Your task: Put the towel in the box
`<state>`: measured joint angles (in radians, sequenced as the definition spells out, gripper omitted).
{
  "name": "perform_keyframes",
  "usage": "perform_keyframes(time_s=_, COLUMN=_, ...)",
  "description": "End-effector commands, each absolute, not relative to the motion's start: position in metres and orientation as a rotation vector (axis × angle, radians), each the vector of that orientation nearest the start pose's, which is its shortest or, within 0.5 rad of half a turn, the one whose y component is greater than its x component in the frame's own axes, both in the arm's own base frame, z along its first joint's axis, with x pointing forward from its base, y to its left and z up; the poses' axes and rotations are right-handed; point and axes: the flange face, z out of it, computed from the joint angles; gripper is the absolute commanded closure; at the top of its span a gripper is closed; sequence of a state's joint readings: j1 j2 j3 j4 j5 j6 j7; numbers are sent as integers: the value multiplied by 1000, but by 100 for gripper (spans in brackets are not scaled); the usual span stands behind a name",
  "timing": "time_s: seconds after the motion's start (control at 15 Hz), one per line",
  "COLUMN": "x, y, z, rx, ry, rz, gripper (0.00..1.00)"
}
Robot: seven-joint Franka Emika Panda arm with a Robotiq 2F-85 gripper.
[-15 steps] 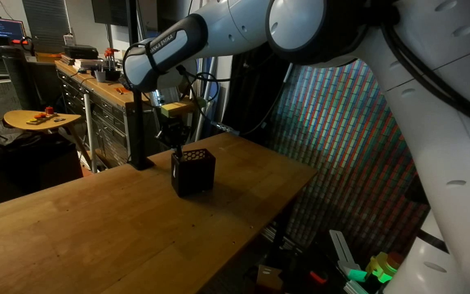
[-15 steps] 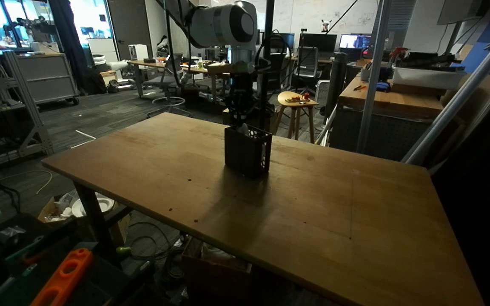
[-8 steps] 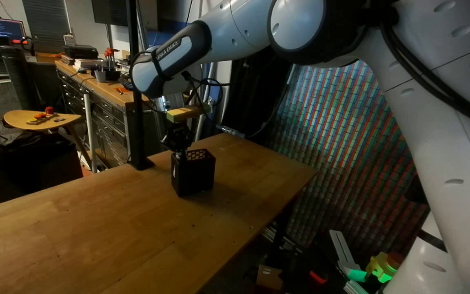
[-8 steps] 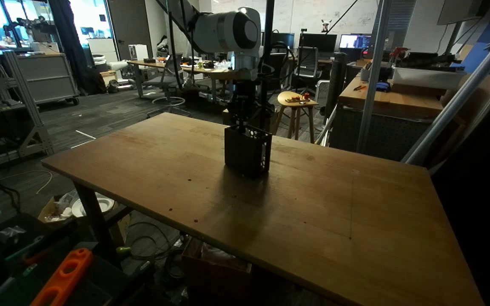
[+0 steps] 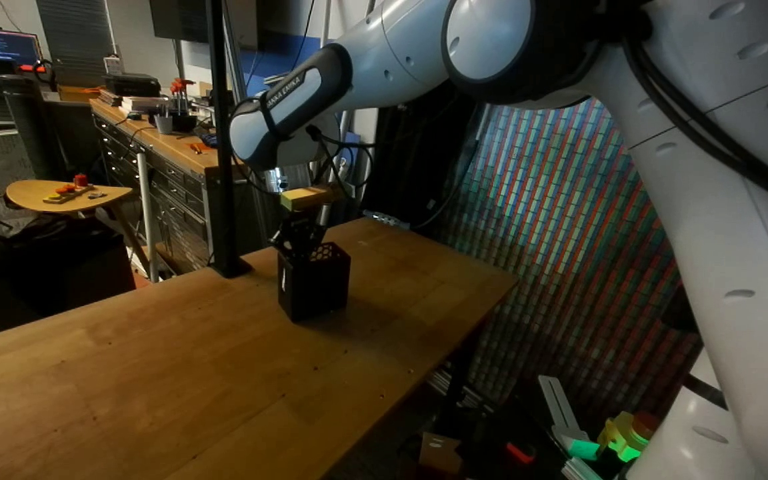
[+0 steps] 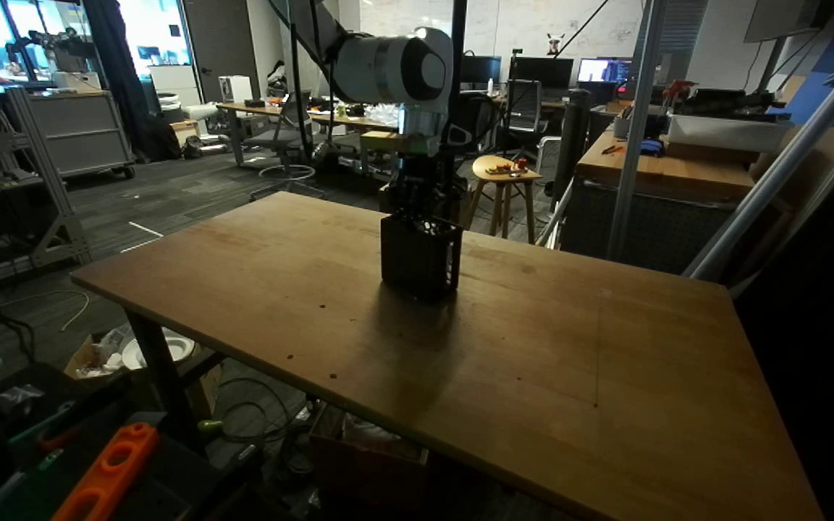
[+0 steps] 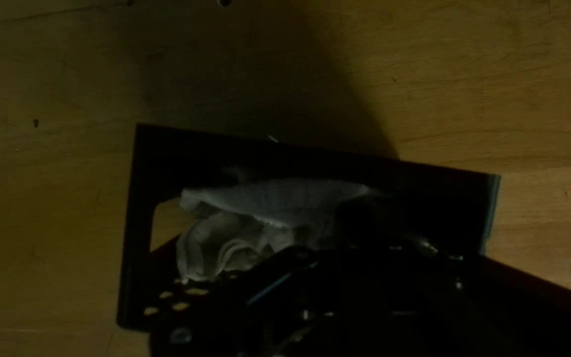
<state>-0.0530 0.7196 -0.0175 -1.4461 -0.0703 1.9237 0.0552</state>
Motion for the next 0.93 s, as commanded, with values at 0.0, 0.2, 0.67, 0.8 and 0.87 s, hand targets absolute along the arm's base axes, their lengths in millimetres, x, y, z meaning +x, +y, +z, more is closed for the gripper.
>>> perform_keyframes(time_s=0.0, x=679, y=-54, z=241, rx=-3141, ry=157, rz=380, gripper=100)
perform_keyframes(time_s=0.2, x=673, y=-56, z=233, rx=-3118, ry=176, rz=390, gripper=100)
perform_keyframes(time_s=0.67, x=658, y=-70, z=225, rx=-3057, ry=230, rz=396, gripper=100)
perform_keyframes(time_s=0.8, x=654, y=-77, z=220, rx=-3037, ry=239, rz=381, gripper=100)
perform_keyframes(time_s=0.87, x=653, y=-81, z=217, rx=-3031, ry=237, rz=354, gripper=100)
